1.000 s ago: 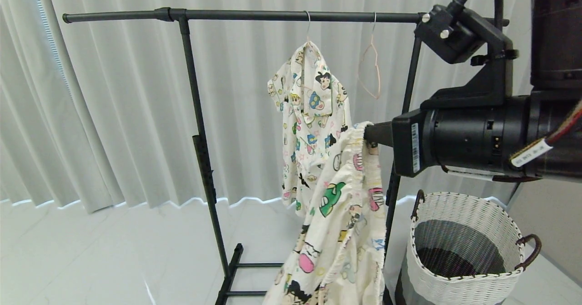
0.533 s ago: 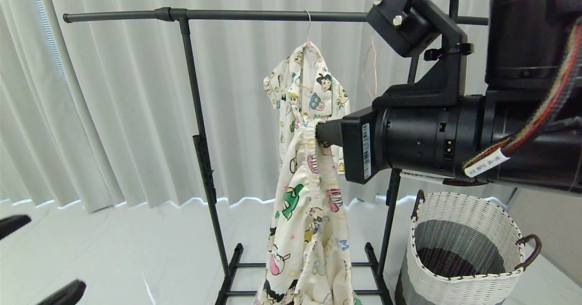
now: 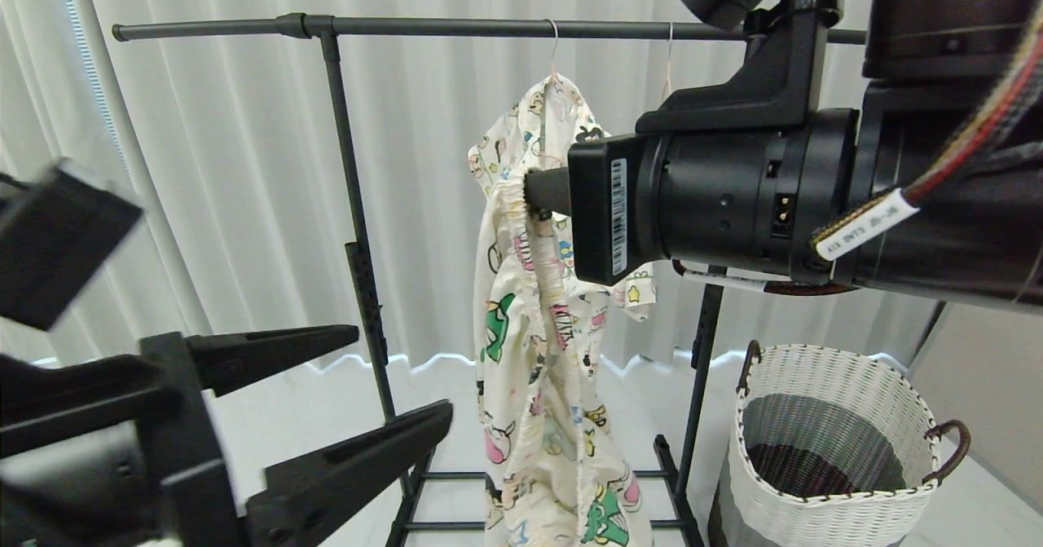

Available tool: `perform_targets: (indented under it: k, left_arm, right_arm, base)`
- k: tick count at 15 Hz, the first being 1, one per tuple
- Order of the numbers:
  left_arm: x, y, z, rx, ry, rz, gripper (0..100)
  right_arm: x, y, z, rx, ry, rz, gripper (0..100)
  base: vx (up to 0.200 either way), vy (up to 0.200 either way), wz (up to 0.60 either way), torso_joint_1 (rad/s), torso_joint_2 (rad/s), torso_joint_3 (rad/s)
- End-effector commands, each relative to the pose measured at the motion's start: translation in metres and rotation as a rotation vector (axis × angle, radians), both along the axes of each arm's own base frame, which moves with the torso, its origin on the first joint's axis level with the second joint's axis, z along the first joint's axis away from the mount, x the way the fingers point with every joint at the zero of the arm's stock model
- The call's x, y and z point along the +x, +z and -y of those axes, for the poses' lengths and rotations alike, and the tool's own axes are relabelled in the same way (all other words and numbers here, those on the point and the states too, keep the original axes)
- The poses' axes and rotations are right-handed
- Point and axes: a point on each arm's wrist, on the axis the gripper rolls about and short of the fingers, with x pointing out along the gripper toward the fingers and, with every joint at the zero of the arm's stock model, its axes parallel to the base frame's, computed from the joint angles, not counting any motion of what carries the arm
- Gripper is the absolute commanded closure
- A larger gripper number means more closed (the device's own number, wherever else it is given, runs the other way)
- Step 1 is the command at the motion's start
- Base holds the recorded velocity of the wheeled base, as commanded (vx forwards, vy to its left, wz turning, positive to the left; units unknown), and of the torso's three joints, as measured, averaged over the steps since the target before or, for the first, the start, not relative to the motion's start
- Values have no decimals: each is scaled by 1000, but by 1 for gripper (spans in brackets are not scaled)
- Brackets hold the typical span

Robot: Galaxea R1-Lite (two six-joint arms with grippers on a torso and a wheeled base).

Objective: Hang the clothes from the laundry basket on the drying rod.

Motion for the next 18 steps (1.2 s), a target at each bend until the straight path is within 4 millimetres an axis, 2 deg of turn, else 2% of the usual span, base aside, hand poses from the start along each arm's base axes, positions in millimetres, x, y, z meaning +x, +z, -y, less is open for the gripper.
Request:
perform_targets:
  k: [1, 7, 12, 15, 18]
  left_arm:
    - [26, -27, 29, 98, 66, -104, 0]
    - [19, -75, 19, 259, 133, -190, 0]
    - [-5, -71, 16, 233, 42, -145, 0]
    - [-20, -62, 16, 182, -76, -120, 0]
    - [-11, -55, 26, 110, -64, -86, 0]
  right_arm:
    - [-2, 1, -3, 3, 9, 2, 100]
    - [-15, 6, -8, 21, 53, 10, 100]
    - [-17, 8, -10, 40, 60, 20, 100]
    - [-15, 6, -13, 42, 57, 22, 100]
    - [-16, 6, -13, 42, 60, 22, 100]
  base:
    - [0, 0, 0, 0, 0, 0]
    - [0, 0, 0, 0, 0, 0]
    - [0, 0, 0, 0, 0, 0]
    - [0, 0, 0, 0, 0, 0]
    - [0, 0, 0, 0, 0, 0]
